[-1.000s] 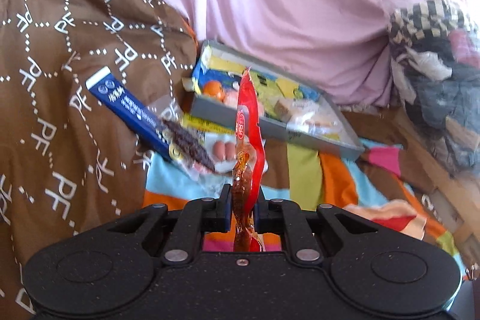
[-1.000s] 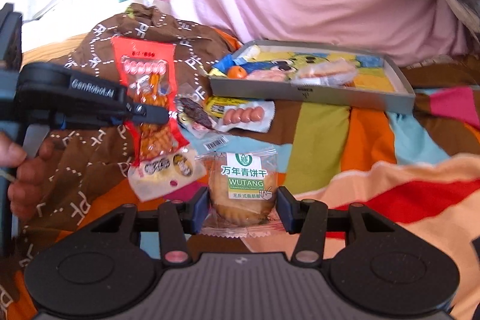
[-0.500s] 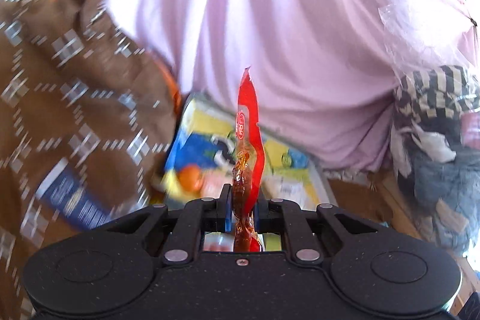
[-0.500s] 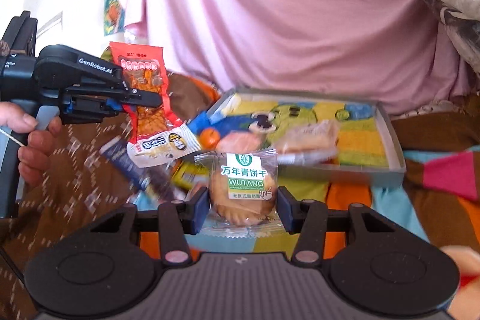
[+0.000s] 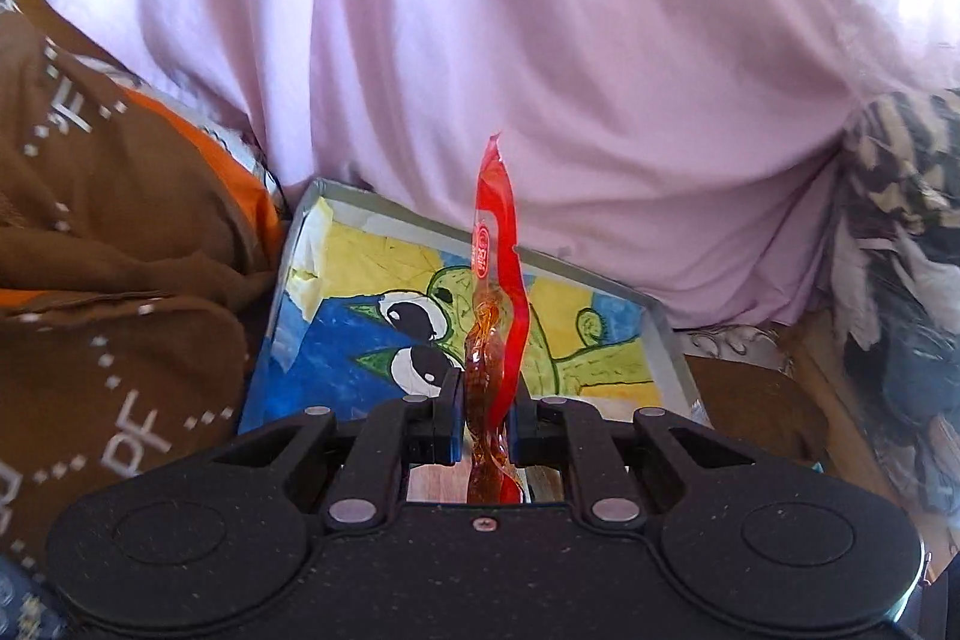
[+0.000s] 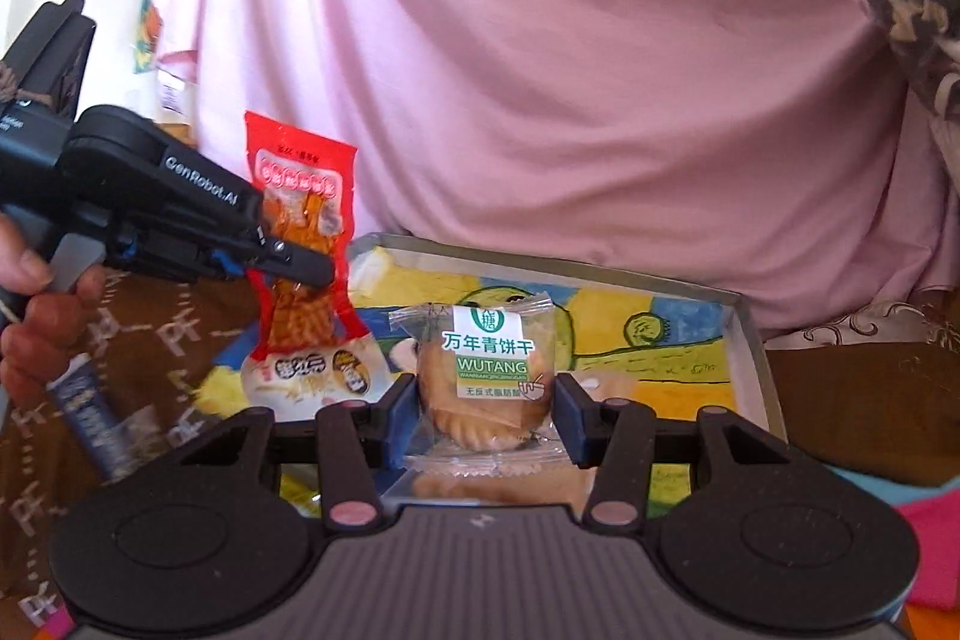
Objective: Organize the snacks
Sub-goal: 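Open the left gripper to drop the red bag in the tray while the right gripper releases the biscuit, then withdraw both grippers from the tray back over the remaining snacks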
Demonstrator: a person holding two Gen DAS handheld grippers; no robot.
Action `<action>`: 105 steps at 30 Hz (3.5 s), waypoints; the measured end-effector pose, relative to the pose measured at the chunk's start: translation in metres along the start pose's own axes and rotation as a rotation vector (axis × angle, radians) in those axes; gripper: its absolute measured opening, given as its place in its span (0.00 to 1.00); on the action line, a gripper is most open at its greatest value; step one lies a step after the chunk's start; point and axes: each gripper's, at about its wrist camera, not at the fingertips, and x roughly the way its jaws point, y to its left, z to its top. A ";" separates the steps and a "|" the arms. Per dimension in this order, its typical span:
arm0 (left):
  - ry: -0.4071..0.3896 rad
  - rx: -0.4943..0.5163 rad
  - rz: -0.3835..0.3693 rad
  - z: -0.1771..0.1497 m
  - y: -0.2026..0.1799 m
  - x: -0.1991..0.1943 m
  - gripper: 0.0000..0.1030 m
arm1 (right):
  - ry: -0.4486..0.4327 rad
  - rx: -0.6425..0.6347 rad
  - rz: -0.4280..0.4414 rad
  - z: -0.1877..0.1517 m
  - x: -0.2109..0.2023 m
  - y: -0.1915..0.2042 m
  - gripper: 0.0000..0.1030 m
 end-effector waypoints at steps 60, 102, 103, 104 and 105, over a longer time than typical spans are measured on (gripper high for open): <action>-0.352 0.193 0.267 -0.161 -0.042 -0.205 0.99 | -0.268 0.216 -0.186 -0.068 -0.204 0.034 1.00; 0.070 0.242 0.401 -0.231 0.006 -0.187 0.99 | 0.110 0.181 -0.155 -0.137 -0.174 0.092 1.00; 0.069 0.245 0.399 -0.231 0.006 -0.186 0.99 | 0.115 0.183 -0.152 -0.137 -0.172 0.092 1.00; 0.068 0.249 0.399 -0.231 0.006 -0.185 0.99 | 0.121 0.186 -0.149 -0.137 -0.171 0.092 1.00; 0.067 0.255 0.399 -0.231 0.006 -0.184 0.99 | 0.127 0.188 -0.143 -0.137 -0.170 0.092 1.00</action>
